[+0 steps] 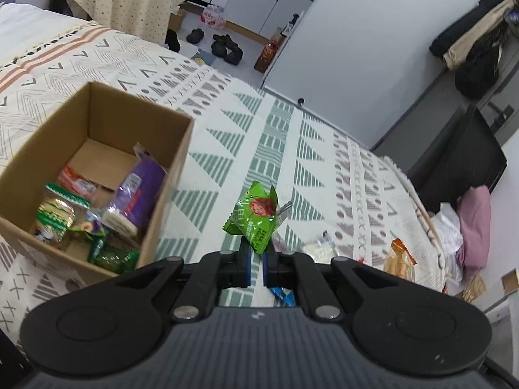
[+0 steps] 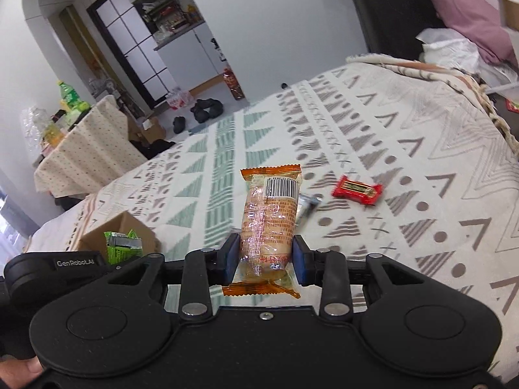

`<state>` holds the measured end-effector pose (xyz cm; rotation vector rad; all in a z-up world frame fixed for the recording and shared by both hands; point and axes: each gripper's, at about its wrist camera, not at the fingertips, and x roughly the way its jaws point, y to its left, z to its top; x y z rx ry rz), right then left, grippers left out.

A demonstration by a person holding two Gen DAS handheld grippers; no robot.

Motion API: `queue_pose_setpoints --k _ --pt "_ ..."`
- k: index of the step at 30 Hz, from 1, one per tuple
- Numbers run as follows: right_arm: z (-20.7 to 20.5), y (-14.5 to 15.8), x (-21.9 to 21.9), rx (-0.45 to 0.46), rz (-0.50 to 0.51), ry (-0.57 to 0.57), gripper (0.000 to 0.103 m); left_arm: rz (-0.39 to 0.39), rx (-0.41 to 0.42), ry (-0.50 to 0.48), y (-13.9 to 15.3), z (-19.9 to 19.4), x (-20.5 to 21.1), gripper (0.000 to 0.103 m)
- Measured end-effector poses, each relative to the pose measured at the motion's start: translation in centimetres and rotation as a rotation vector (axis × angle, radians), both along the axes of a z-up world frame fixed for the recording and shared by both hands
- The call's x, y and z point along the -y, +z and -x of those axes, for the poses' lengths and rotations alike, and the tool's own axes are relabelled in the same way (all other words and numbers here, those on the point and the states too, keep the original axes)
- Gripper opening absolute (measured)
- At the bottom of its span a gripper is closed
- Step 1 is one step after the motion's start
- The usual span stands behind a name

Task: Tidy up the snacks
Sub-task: 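Carry both held snacks into the cardboard box and open both grippers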

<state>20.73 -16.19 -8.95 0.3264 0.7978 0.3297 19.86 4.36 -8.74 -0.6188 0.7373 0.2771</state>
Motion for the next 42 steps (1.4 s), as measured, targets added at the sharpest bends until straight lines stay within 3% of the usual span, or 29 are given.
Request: queue_pose_setpoints --k 8,23,31,39,42 --pt "0.6 1.9 -3.2 0.032 -0.022 0.042 0.034 -0.024 0.05 0.056 2.1 1.4 -2.3 0.005" --pt "0.3 3.5 -10.0 0.059 -0.069 0.135 0.034 0.014 0.074 0.148 4.1 3.9 -9.8 0.005" --pt "-0.4 2.3 -14.3 0.029 -0.109 0.181 0.034 0.027 0.036 0.188 3.5 3.8 -14.2 0.005" --pt "-1.0 1.7 -17.9 0.009 -0.133 0.206 0.034 0.052 -0.009 0.164 1.8 2.3 -16.0 0.006" --pt "-1.1 1.4 -19.2 0.0 -0.125 0.217 0.034 0.056 -0.027 0.167 1.1 1.9 -16.6 0.011"
